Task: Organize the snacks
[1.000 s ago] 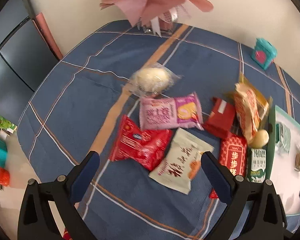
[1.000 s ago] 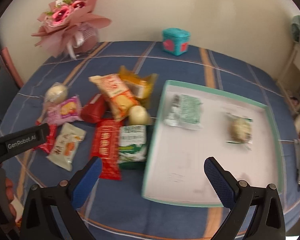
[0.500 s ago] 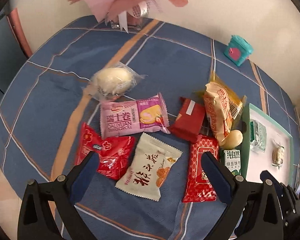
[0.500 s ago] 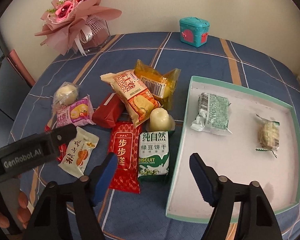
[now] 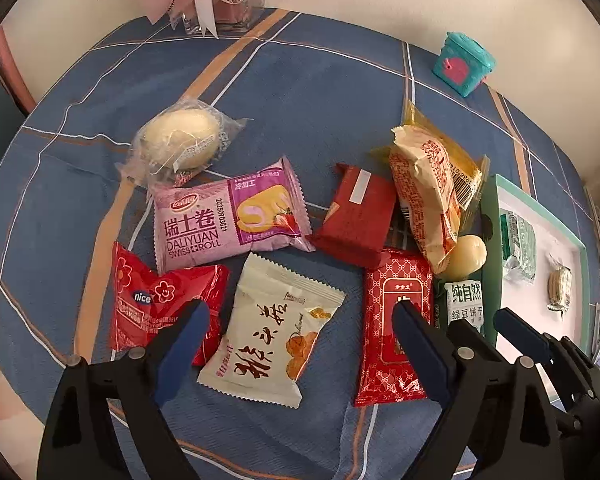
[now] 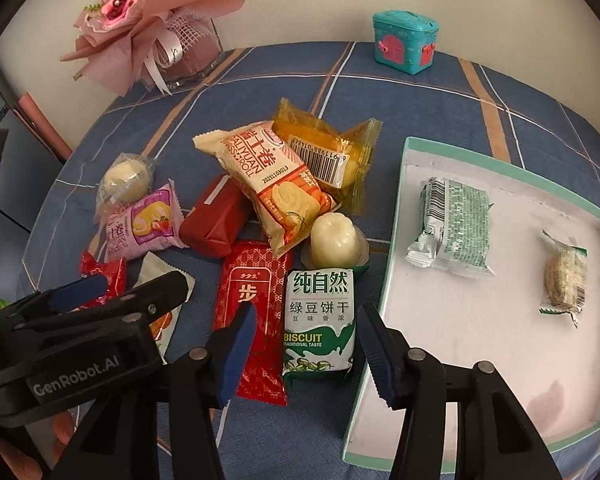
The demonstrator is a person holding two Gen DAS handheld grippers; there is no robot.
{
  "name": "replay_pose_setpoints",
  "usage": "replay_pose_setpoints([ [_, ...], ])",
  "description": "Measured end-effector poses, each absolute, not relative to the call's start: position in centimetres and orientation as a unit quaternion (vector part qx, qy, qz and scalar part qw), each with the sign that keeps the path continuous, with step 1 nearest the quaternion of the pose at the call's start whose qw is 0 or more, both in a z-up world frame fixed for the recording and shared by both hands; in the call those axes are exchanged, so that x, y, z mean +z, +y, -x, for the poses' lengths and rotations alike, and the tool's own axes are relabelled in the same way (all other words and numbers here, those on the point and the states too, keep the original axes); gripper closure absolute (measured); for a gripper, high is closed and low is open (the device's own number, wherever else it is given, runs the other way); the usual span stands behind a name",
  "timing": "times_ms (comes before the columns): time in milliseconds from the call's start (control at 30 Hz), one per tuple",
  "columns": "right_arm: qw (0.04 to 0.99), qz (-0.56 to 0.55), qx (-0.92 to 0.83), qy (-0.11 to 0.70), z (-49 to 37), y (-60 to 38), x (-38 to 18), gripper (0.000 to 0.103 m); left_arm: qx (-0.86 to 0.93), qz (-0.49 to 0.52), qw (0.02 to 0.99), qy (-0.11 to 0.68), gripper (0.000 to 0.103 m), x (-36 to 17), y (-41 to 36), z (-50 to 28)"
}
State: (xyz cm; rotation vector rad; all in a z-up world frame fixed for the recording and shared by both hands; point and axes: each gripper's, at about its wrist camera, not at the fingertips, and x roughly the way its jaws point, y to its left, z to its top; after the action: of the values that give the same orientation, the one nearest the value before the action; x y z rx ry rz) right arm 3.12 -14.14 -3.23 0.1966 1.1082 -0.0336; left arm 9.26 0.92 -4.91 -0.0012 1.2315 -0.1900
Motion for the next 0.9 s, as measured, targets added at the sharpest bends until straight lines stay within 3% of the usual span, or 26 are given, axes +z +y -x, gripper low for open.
replay_pose_setpoints([
  [167,0.838,-0.093,-0.02,0.537,-3.5,-14.0,-4.1,0.047,-0.089,0.014,0.805,0.586,0.011,-5.6,1.1,-9.7],
  [267,0.834,-0.09,-0.015,0.544,-3.5,-13.6,-4.6,0.047,-0.091,0.026,0.799,0.594,0.021,-6.0,1.4,-10.1],
  [900,0.846,-0.083,-0.019,0.527,-3.6,-13.2,-3.5,0.052,-0.075,0.056,0.78,0.619,0.026,-8.0,2.3,-10.9],
])
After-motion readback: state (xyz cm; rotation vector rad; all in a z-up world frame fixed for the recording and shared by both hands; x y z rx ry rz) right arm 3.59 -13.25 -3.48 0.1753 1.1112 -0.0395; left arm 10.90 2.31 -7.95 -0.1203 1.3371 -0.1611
